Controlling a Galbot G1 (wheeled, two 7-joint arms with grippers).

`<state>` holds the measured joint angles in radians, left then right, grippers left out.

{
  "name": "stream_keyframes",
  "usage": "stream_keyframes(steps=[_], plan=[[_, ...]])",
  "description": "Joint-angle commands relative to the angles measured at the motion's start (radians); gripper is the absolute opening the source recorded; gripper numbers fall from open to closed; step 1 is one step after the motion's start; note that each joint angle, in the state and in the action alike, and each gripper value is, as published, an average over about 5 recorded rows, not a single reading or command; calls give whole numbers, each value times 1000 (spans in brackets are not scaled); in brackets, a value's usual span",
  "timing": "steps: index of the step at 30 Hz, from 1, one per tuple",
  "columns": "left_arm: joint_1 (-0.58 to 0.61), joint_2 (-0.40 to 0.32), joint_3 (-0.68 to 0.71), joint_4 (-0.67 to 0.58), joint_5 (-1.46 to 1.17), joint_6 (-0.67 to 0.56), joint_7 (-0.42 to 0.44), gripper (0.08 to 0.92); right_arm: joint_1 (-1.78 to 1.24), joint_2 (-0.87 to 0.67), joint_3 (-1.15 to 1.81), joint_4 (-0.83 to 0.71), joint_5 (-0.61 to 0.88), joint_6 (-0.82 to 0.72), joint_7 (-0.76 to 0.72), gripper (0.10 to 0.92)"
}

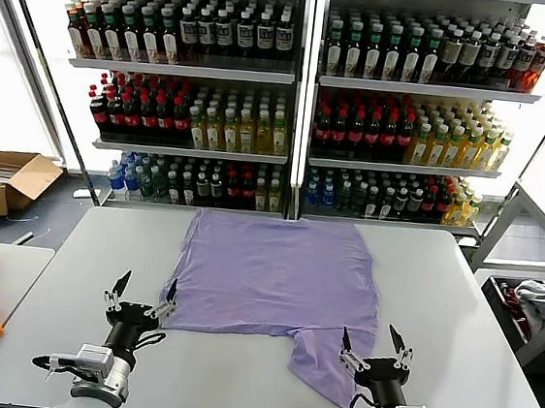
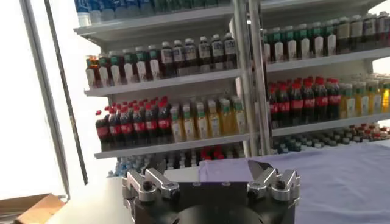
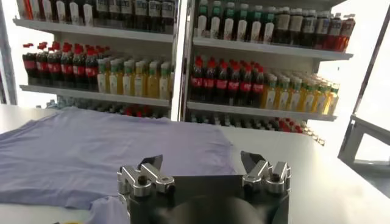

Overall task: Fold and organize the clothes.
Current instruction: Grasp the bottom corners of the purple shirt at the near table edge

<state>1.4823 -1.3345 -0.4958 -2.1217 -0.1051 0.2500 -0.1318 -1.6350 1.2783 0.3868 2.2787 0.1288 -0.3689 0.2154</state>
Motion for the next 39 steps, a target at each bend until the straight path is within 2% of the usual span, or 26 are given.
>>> stream_keyframes(steps=[1,7,18,32,39], plan=[[0,0,2,4,-16,10,-7,823,4,4,5,-1,9,6,-5,823],[0,12,2,31,-15,58,3,823,-26,-8,-33,-1,23,-44,31,823],[-14,64,15,92,-11,152,67,822,-52,-91,-82,-11,161,-162,94,823],[-58,117,8,165,-119,211,80,823,-31,-32,-134,-35,135,-184,160,823],[-90,121,10,194,-188,225,82,823,-15,10,-147,-68,128,-184,179,823]])
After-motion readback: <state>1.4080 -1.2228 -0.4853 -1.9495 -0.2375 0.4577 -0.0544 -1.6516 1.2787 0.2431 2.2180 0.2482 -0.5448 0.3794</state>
